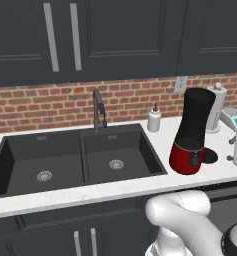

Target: Close the lid blender by securely placing the lid on top.

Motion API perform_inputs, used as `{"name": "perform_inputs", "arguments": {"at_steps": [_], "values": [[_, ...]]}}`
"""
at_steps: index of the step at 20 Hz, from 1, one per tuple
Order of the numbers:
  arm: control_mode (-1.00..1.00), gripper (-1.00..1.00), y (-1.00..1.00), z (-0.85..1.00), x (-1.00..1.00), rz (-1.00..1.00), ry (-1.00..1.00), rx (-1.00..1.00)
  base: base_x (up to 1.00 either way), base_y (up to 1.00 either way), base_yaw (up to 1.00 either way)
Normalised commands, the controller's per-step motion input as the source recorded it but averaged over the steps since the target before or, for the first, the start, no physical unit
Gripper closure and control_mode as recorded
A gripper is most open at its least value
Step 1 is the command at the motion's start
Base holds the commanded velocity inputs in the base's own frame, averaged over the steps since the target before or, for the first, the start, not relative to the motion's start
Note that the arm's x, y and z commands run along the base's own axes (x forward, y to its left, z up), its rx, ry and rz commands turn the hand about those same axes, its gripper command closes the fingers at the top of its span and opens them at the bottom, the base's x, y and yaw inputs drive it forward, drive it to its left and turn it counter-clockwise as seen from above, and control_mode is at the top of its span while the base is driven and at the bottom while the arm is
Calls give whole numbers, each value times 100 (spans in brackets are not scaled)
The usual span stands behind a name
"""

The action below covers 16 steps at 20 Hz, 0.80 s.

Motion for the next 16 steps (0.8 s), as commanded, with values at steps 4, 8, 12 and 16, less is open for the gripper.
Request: {"name": "perform_inputs", "arguments": {"at_steps": [4,8,12,16], "values": [[-100,-100,-11,-27,49,13,14,0,0,0,0],[-100,-100,-4,-26,49,16,16,-1,0,0,0],[-100,-100,-16,-21,36,15,10,0,0,0,0],[-100,-100,-27,-17,10,8,1,0,0,0,0]]}}
